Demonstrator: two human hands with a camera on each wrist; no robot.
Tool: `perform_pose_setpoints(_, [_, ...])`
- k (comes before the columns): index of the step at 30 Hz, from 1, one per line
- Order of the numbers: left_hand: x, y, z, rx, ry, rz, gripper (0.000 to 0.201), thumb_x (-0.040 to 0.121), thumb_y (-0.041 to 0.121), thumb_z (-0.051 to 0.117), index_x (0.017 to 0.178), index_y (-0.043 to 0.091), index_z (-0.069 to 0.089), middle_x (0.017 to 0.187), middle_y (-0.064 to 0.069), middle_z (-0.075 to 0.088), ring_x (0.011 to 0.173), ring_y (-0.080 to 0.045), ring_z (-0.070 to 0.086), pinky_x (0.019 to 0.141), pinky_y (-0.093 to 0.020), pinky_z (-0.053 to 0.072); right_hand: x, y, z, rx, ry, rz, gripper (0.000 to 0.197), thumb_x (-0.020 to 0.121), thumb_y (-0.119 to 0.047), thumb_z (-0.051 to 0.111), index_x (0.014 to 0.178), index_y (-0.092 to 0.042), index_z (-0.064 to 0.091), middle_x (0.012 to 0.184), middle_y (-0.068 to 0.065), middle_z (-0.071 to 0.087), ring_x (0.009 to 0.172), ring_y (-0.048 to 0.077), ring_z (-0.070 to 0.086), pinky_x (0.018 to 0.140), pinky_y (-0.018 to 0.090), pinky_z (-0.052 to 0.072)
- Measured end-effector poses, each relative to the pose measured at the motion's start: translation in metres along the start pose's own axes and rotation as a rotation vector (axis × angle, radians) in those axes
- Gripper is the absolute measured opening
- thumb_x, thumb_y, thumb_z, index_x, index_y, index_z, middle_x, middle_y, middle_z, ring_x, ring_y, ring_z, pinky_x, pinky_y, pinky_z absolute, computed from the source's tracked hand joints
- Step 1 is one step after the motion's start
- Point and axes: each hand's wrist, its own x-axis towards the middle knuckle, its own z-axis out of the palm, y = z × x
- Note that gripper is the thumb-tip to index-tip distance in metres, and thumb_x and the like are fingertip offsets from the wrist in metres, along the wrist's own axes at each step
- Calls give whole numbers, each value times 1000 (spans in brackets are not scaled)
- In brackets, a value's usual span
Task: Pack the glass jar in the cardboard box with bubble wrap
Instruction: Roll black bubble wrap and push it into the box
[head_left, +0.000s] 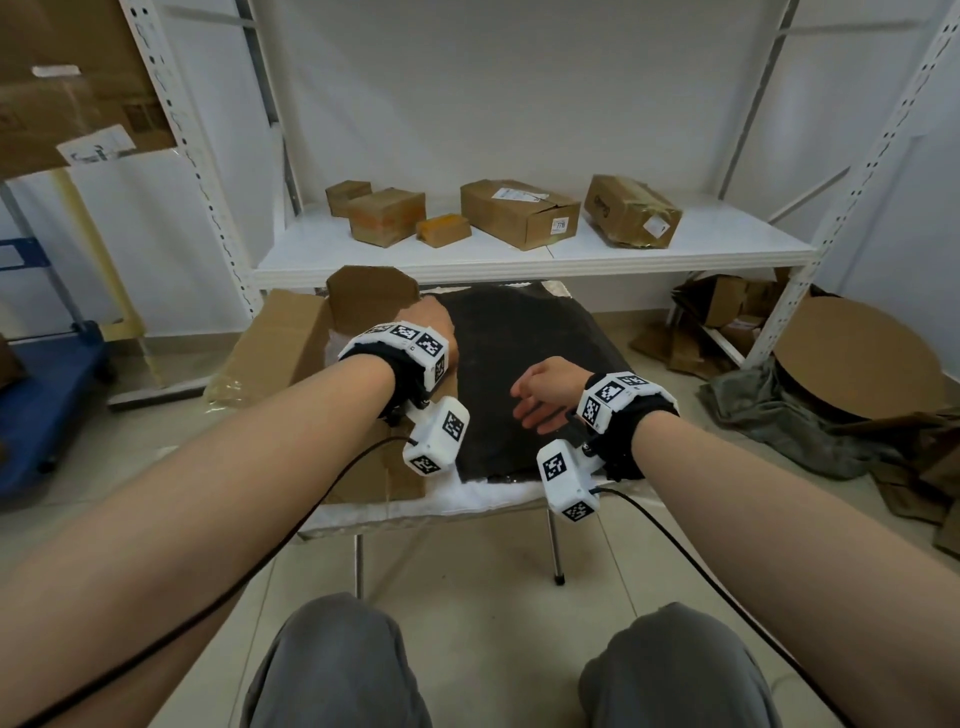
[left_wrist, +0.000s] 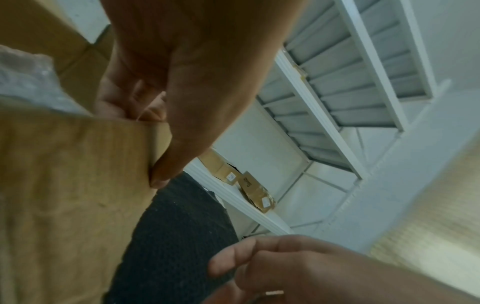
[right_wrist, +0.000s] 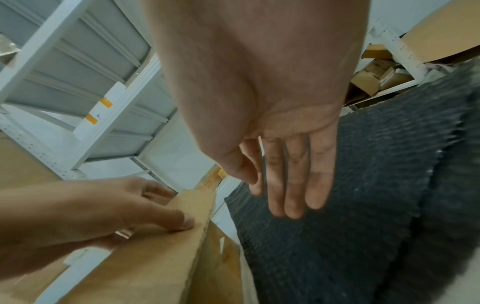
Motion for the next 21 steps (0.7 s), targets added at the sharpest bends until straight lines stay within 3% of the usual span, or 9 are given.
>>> perform_pose_setpoints(2, [-1, 11, 1, 51, 52, 5, 68, 76, 27, 77, 133, 7, 46, 126, -16, 53, 110, -35, 59, 85, -42, 50, 3, 8, -3, -1, 48, 17, 27, 101, -11, 46, 123, 1, 58, 112, 23, 70, 89, 31, 66, 82, 42, 56])
perform_pose_setpoints(4, [-6, 23, 0, 124, 106, 55, 65, 80, 31, 74, 134, 10, 46, 130, -13, 45, 115, -35, 55, 89, -42, 46, 6, 15, -7, -37, 93, 51, 29, 101, -12, 47, 123, 1, 59, 108, 20, 70, 87, 29, 64, 78, 38, 54])
perform_pose_setpoints(7, [-17, 40, -2, 236, 118, 196, 55, 77, 38, 74, 122, 13, 56, 120, -12, 49, 107, -35, 57, 87, -41, 49, 15, 27, -14, -178, 163, 89, 31, 99, -17, 51, 123, -1, 63, 118, 17, 69, 100, 26, 65, 95, 39, 53])
perform_pose_setpoints(9, [-26, 53, 1, 269, 99, 300, 47, 76, 42, 73, 111, 14, 59, 113, -10, 56, 101, -31, 59, 79, -37, 49, 24, 39, -19, -288, 232, 113, 35, 95, -22, 56, 125, -5, 63, 127, 15, 63, 115, 31, 61, 103, 42, 49])
perform_pose_setpoints(13, [-41, 78, 24, 199, -28, 409, 27, 78, 34, 73, 94, 16, 61, 101, -6, 64, 92, -28, 63, 79, -36, 42, 24, 57, -28, -445, 338, 217, 41, 93, -31, 56, 131, -15, 59, 147, 16, 36, 132, 37, 43, 114, 48, 35])
perform_pose_setpoints(17, [-52, 87, 53, 192, -156, 433, 28, 71, 31, 79, 87, 14, 63, 86, -4, 64, 85, -27, 66, 68, -33, 41, 37, 82, -37, -494, 356, 296, 40, 84, -40, 62, 120, -23, 61, 142, 13, 46, 135, 37, 36, 112, 51, 35])
perform_pose_setpoints(21, [-57, 86, 81, 188, -249, 425, 48, 57, 36, 85, 95, 14, 67, 91, -6, 67, 82, -28, 68, 59, -30, 46, 55, 108, -49, -484, 342, 324, 47, 75, -43, 63, 115, -19, 62, 125, 14, 59, 115, 36, 52, 100, 46, 47])
